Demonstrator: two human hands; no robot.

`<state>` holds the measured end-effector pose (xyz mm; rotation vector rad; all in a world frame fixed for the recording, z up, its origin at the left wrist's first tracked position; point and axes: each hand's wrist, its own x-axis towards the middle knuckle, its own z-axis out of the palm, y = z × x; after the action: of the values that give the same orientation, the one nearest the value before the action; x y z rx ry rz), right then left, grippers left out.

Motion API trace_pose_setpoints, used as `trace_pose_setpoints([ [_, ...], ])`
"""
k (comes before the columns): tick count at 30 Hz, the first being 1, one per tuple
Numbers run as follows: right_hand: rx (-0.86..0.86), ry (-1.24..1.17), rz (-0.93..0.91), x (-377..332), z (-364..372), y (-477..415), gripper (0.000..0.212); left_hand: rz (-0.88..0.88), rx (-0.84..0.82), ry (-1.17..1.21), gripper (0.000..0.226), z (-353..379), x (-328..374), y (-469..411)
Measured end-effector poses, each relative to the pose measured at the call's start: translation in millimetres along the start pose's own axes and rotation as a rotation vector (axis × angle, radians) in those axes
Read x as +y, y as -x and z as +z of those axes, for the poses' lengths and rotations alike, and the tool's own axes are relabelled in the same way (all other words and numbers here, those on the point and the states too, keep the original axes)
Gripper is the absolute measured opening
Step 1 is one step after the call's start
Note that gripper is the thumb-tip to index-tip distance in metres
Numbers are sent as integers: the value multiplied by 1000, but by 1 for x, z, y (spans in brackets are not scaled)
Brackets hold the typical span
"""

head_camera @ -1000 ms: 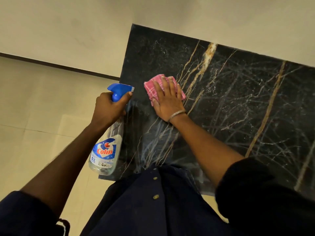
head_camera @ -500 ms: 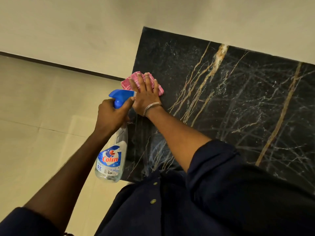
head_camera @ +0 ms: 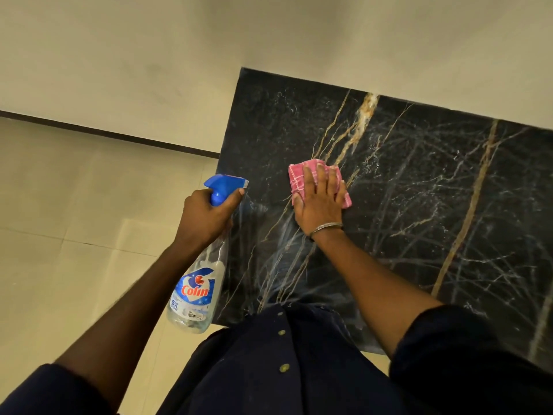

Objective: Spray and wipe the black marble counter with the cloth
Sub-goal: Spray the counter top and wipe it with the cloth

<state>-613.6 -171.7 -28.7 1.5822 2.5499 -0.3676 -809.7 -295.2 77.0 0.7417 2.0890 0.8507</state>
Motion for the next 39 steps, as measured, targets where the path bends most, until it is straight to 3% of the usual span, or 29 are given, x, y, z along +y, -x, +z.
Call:
trace_pose_setpoints([
  [7, -94, 96, -316, -98, 9, -13, 75, -6, 57, -38, 45, -13, -13, 20],
  [12, -110, 139, -453, -80, 2, -14, 70, -7, 52, -44, 46, -15, -23, 29],
  [18, 3, 85, -343, 25, 6, 37, 67, 29, 12, -12, 46, -4, -19, 25],
  [21, -6, 85, -292, 36, 7, 47, 67, 49, 0, 5, 42, 1, -17, 22],
  [24, -18, 101, -252, 13, 12, 44, 69, 58, 4, -15, 37, 2, -16, 19],
  [30, -92, 86, -351, -72, 15, 13, 72, 57, 56, -45, 35, -9, -19, 14],
  [34, -124, 109, -410, -126, 14, -8, 67, 32, 105, -71, 45, -19, -26, 18],
  [39, -120, 128, -473, -126, 11, -11, 74, 12, 129, -54, 44, -27, -29, 25],
])
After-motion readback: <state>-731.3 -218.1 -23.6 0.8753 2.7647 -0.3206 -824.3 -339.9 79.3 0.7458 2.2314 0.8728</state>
